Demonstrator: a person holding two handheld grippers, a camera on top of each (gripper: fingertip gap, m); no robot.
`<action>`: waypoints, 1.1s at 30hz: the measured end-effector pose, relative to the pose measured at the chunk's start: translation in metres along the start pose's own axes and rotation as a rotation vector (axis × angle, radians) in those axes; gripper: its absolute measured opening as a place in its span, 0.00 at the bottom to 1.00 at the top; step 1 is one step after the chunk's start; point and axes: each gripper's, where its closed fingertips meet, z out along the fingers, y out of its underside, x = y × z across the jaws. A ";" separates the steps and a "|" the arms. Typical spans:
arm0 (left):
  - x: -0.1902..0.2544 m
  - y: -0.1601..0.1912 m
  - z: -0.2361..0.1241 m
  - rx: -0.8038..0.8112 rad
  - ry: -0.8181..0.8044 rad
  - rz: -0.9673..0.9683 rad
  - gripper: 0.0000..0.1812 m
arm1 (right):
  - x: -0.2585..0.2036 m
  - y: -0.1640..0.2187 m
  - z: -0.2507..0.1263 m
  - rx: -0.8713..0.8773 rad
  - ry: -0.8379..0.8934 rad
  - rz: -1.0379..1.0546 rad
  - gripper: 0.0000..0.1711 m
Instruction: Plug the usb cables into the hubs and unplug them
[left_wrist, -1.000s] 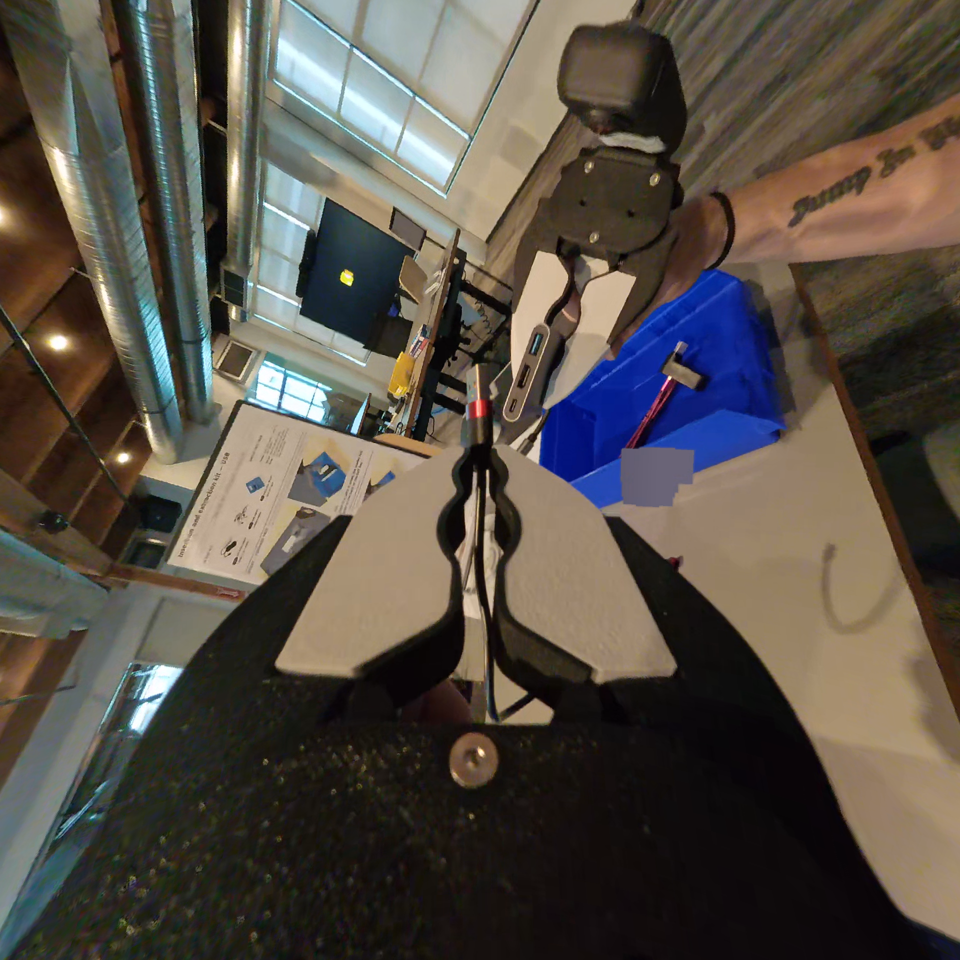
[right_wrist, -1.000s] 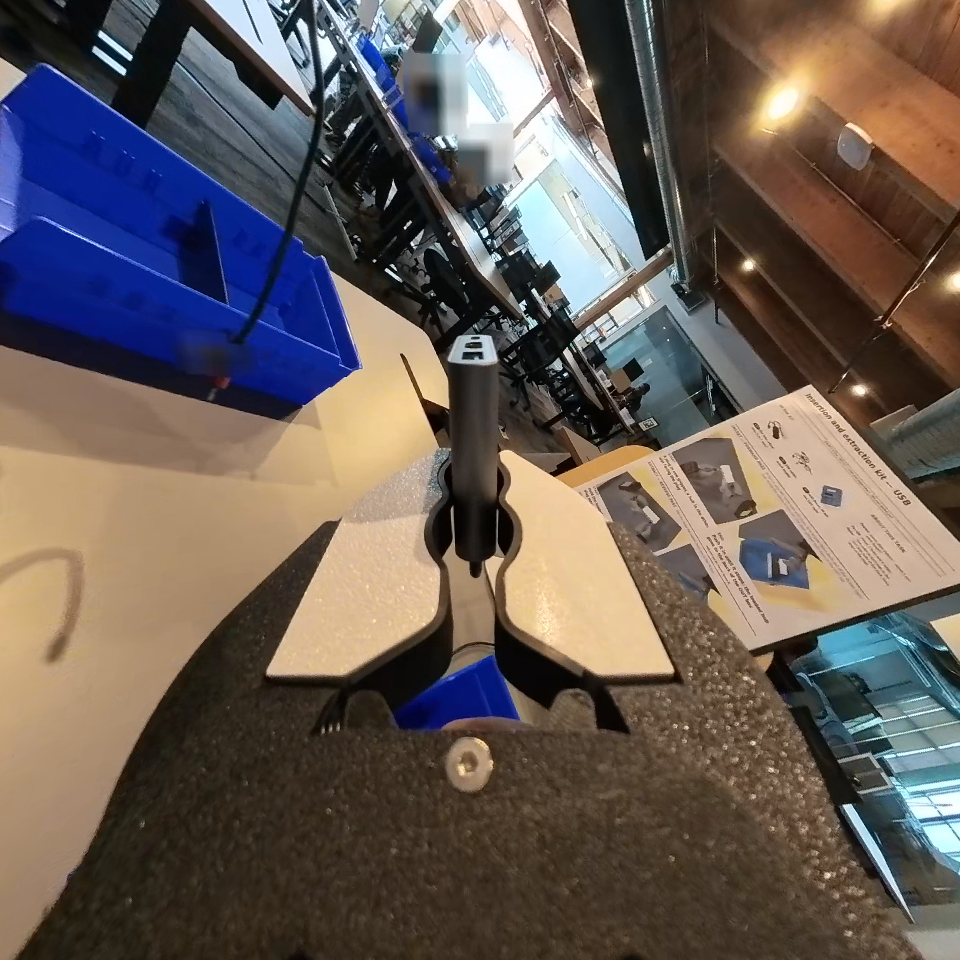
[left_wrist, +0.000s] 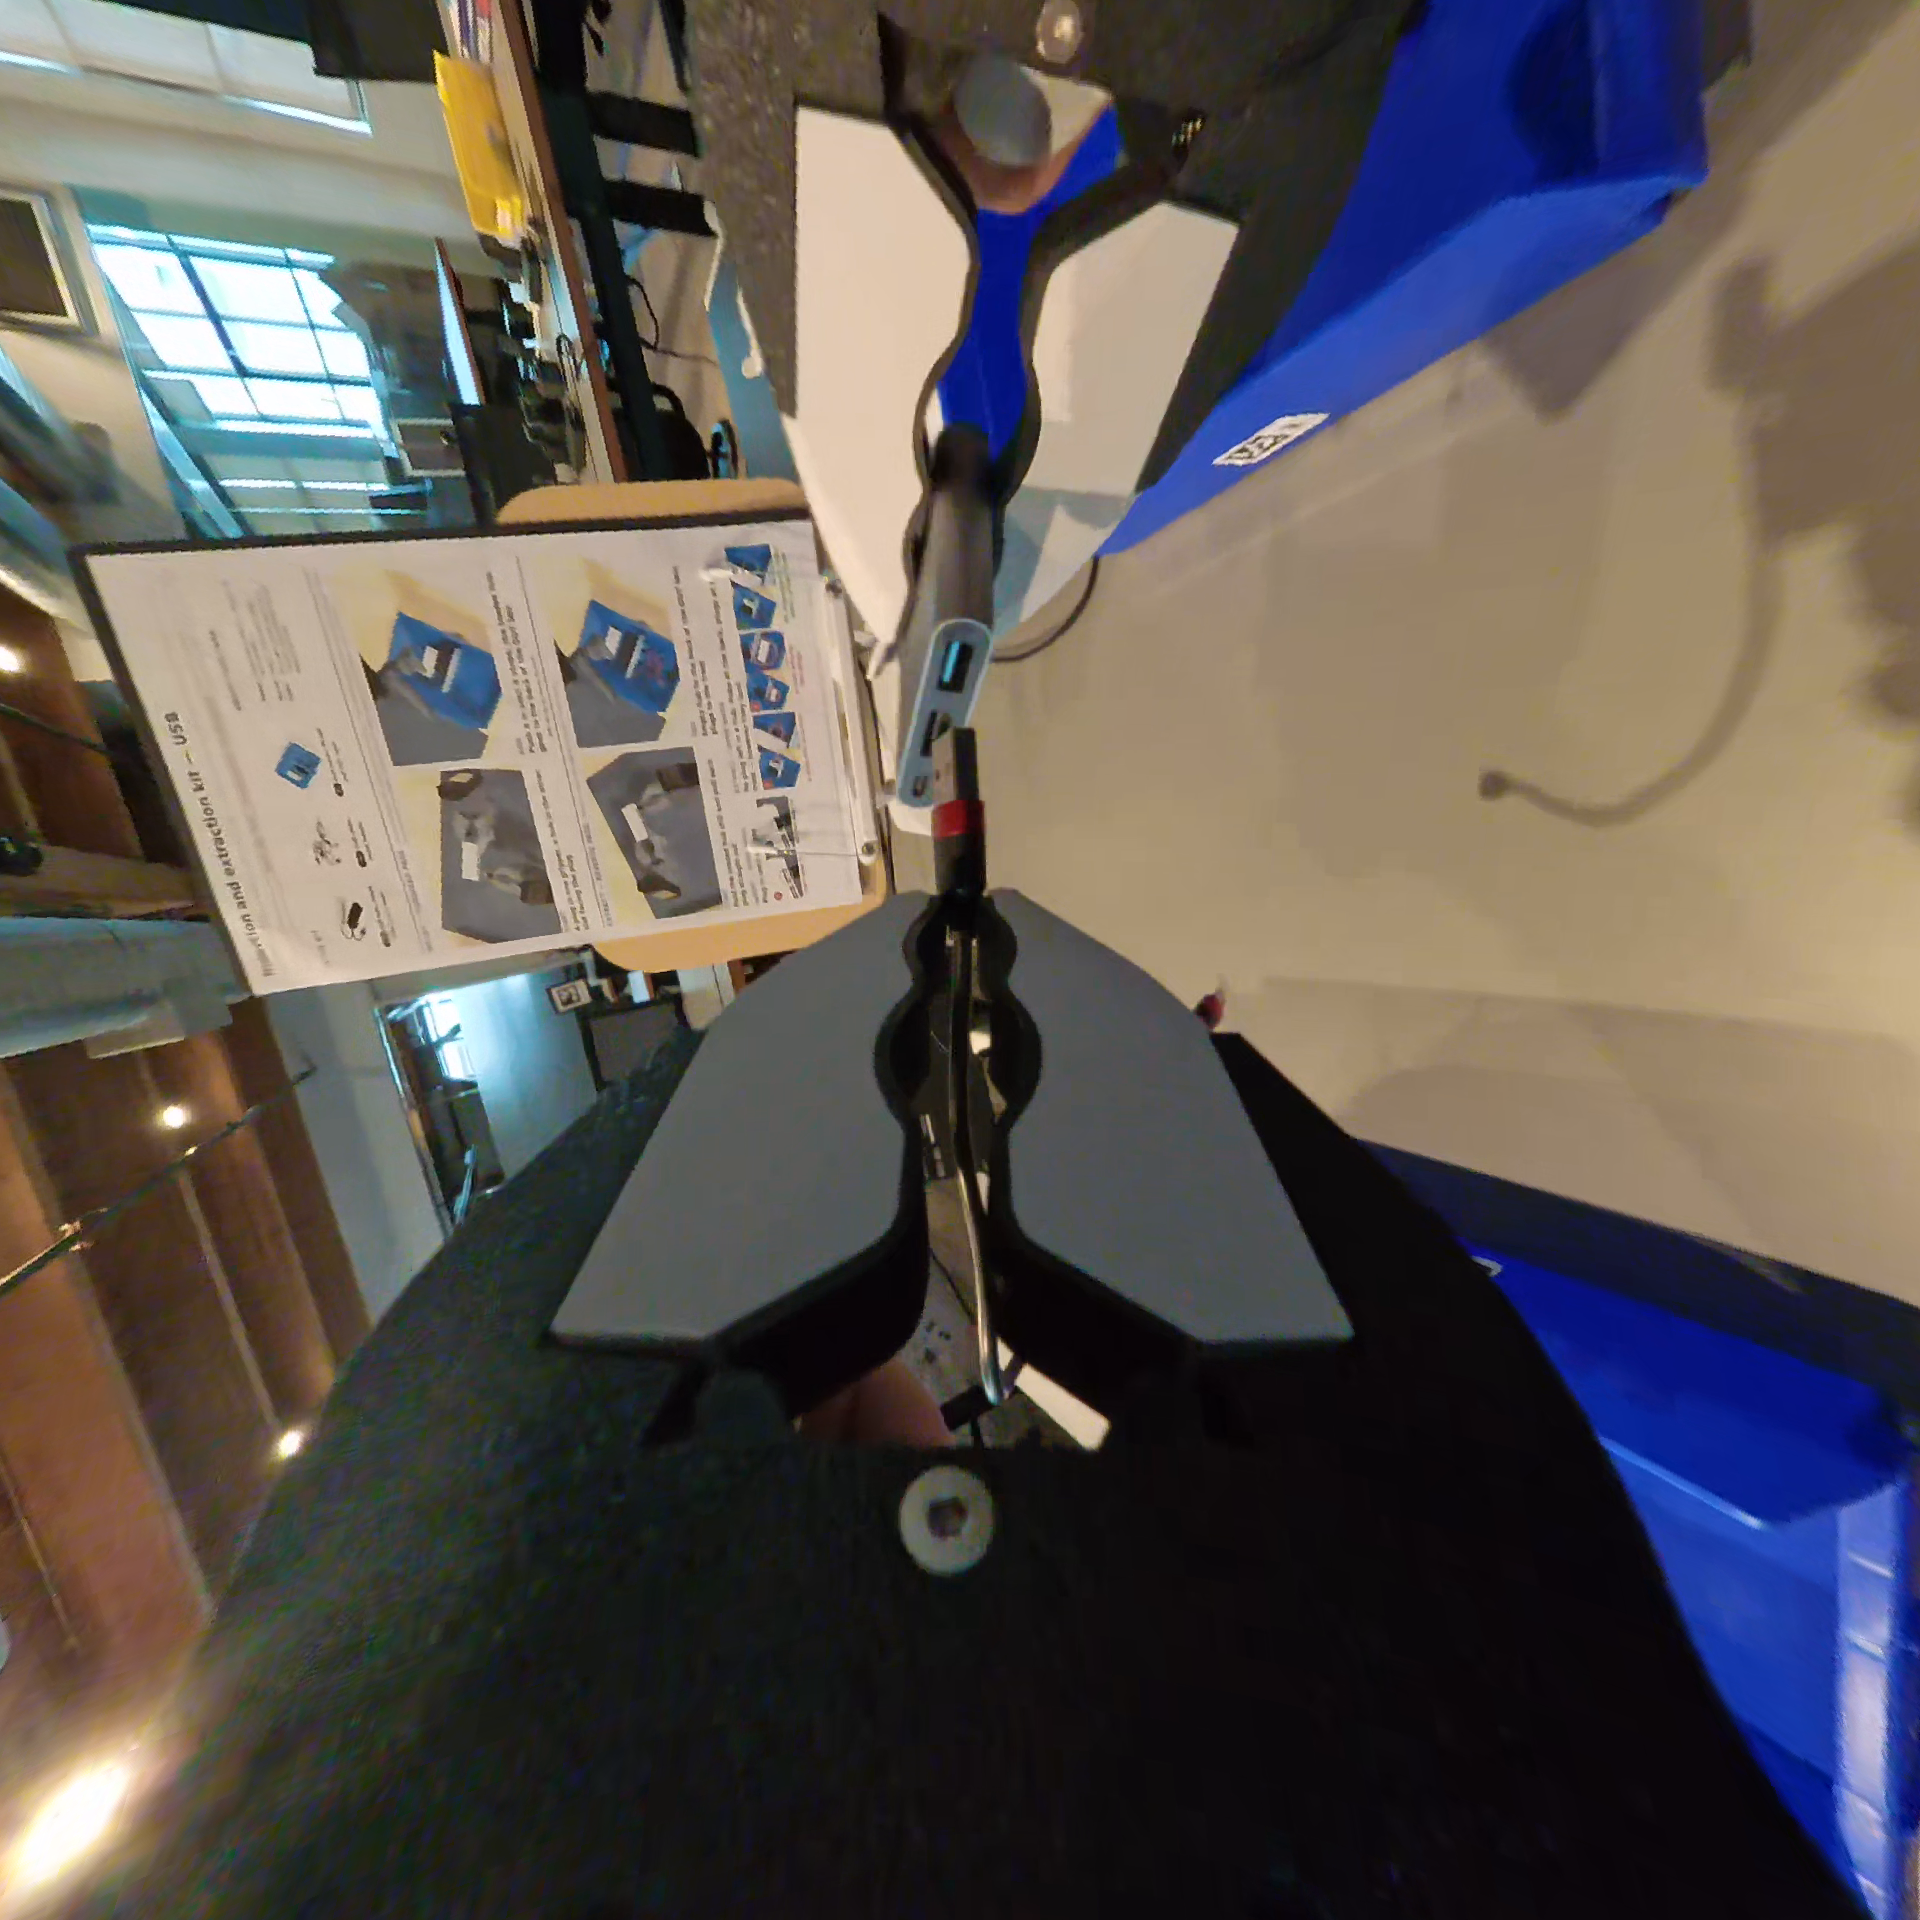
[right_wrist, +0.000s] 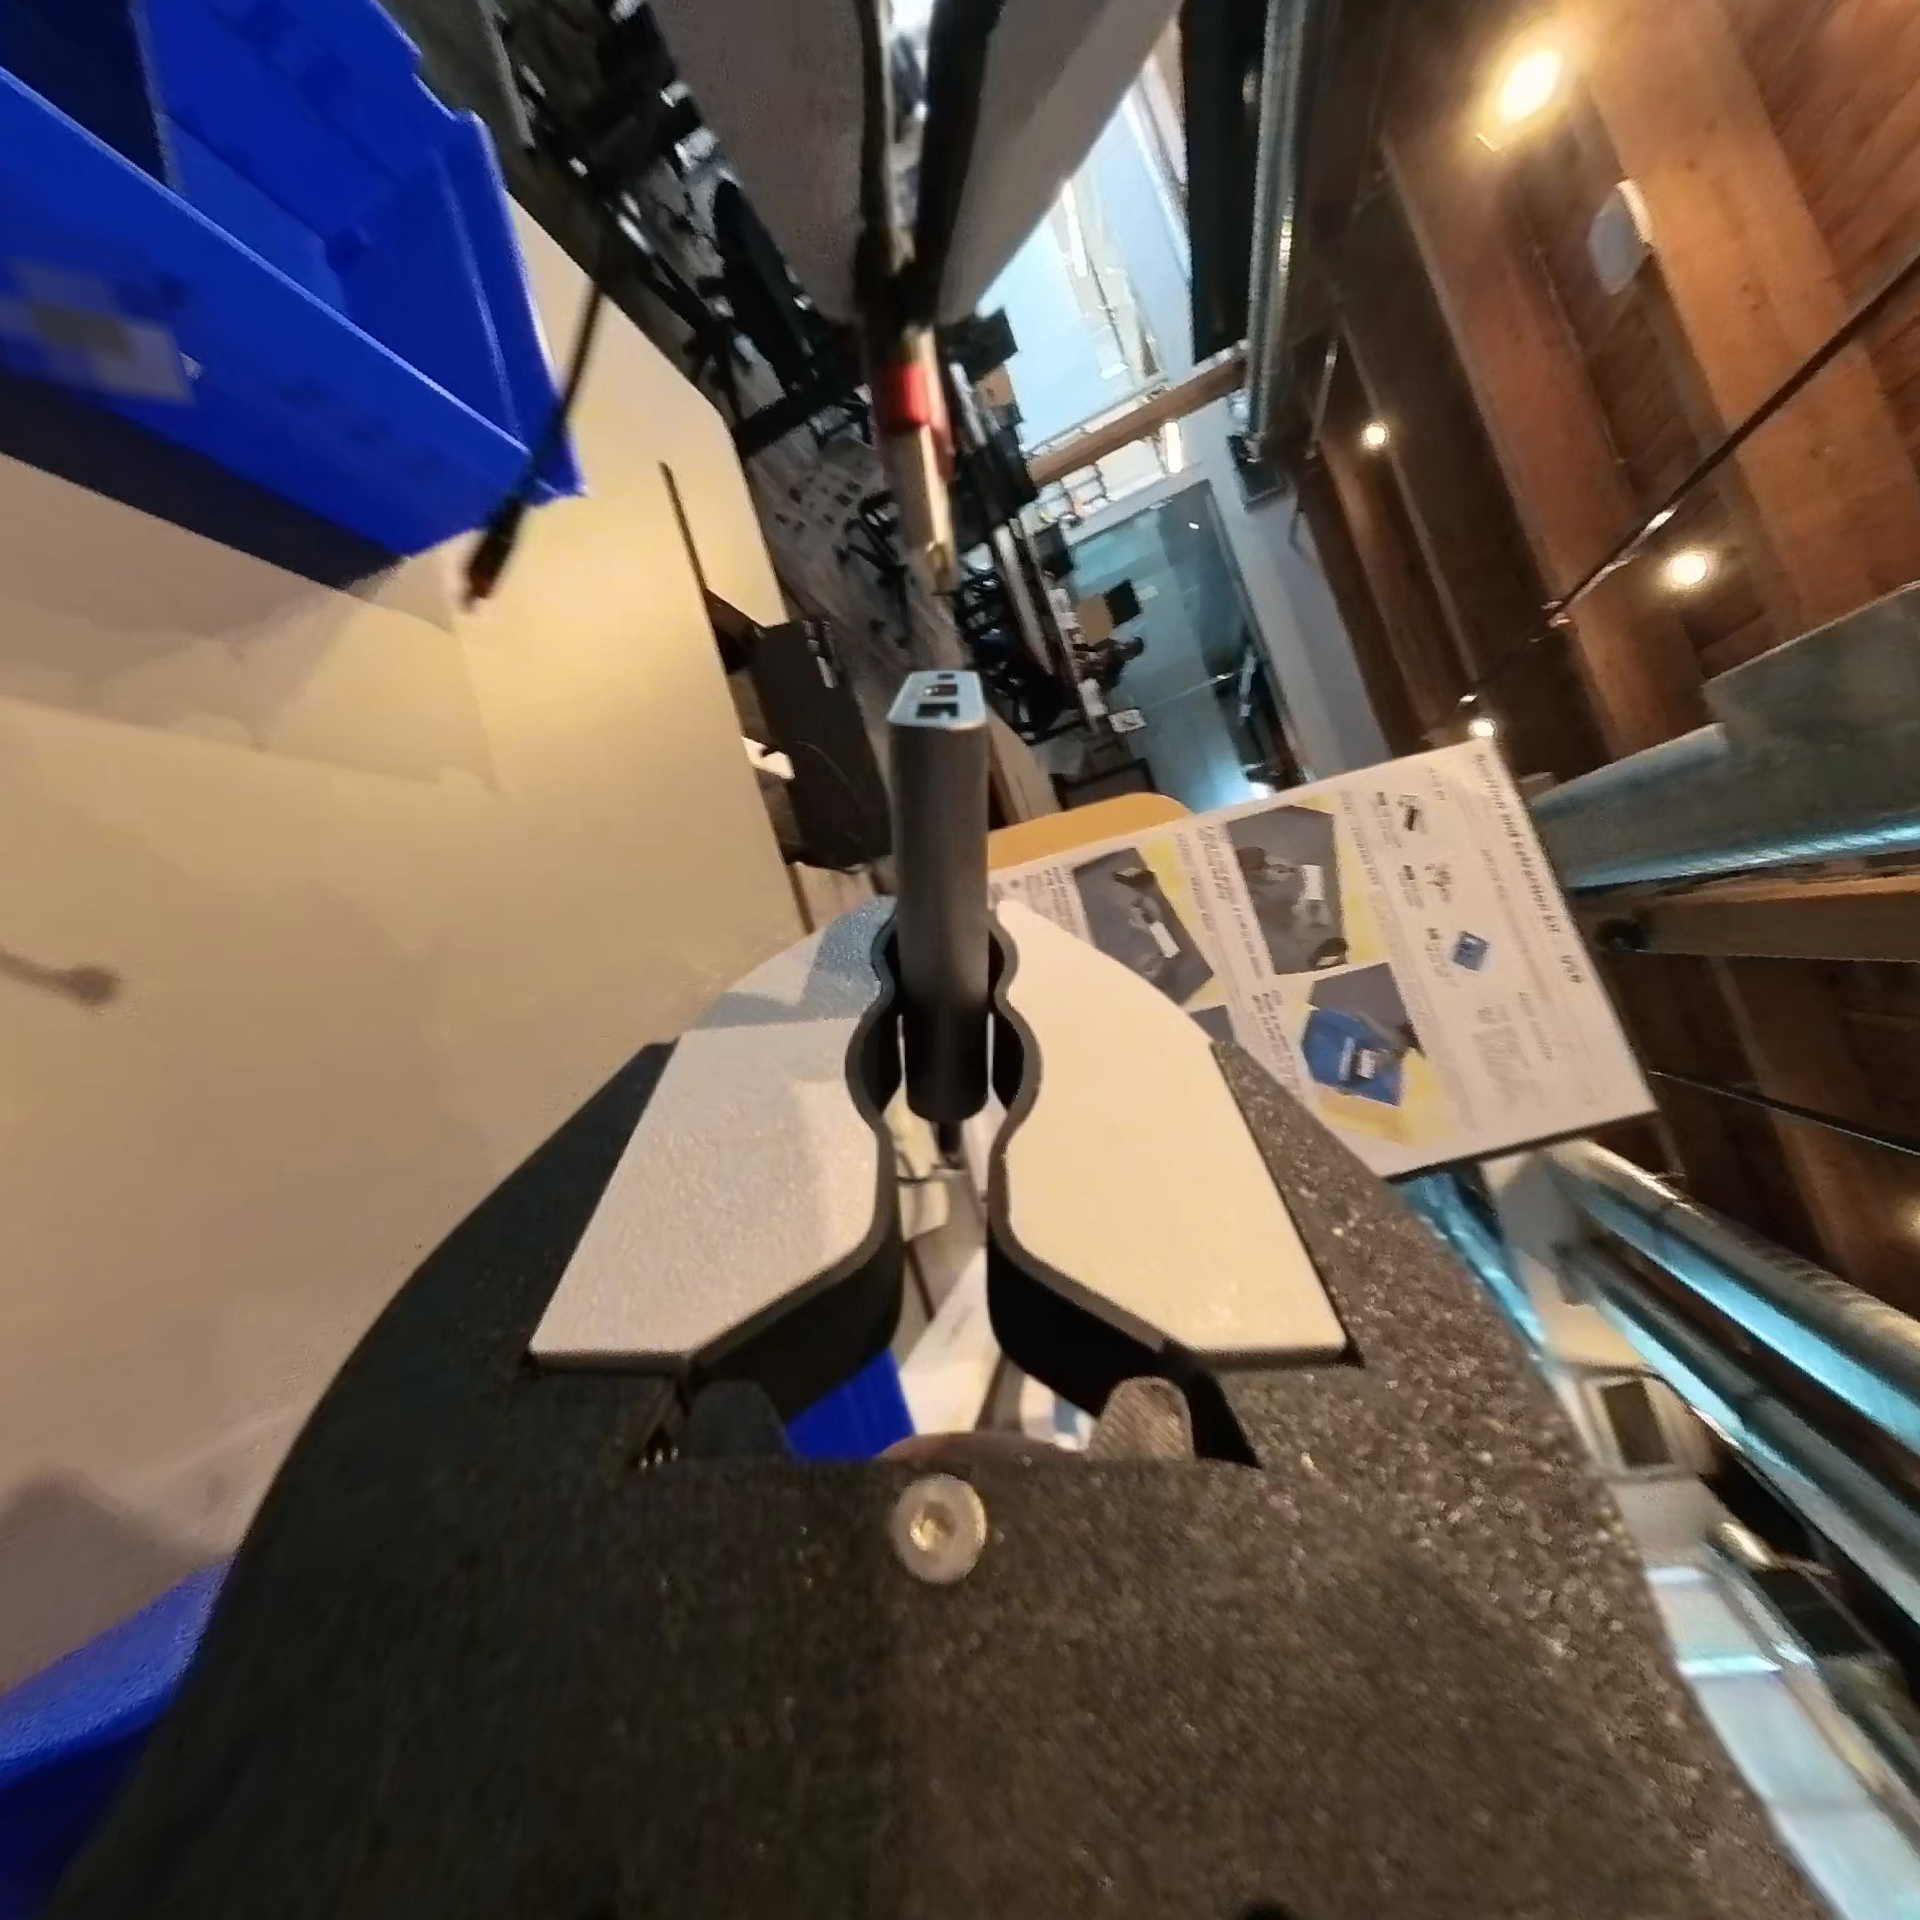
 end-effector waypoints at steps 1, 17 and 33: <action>0.002 0.001 0.002 -0.006 -0.002 -0.007 0.03 | 0.002 0.000 0.001 -0.015 0.028 -0.020 0.06; 0.021 0.027 0.026 -0.150 0.167 -0.159 0.03 | -0.031 0.009 0.029 -0.159 -0.026 -0.107 0.07; 0.039 0.035 0.043 -0.193 0.233 -0.185 0.03 | -0.049 0.019 0.039 -0.228 -0.087 -0.101 0.07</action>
